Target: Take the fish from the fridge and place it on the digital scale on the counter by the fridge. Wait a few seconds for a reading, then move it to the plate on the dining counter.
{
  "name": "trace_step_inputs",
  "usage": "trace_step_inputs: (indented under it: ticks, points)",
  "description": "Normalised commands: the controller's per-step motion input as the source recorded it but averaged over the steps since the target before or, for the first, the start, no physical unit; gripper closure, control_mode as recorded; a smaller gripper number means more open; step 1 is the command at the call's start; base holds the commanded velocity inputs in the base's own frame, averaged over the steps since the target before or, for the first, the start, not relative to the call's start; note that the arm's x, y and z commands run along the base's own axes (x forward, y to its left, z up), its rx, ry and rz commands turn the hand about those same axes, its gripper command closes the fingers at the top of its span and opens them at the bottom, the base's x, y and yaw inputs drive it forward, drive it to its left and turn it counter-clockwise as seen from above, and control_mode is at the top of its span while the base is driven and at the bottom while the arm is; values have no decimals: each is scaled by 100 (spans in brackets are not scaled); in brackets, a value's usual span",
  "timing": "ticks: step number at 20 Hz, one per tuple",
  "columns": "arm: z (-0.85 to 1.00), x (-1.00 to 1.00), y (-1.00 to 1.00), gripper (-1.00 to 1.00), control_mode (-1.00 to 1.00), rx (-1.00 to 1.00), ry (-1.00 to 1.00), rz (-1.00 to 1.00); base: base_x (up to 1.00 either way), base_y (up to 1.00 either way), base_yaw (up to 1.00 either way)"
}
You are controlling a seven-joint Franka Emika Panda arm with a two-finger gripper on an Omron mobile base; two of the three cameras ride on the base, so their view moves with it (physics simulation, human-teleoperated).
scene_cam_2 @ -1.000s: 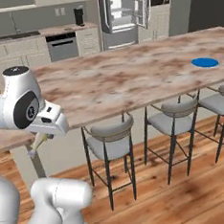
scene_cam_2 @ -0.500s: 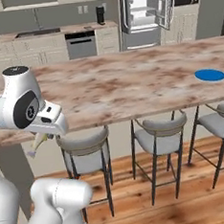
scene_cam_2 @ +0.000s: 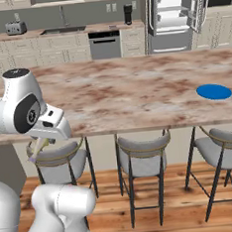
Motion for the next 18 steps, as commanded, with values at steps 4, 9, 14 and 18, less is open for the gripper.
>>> trace_step_inputs:
  ticks: [4,9,14,18]
  points:
    - [0,0,0,100,100,0,0,0,15,-100,34]
    - [0,0,0,100,100,0,0,0,12,-100,33]
    - [0,0,0,100,100,0,0,0,14,-100,33]
    - [0,0,0,100,100,0,0,0,21,-100,30]
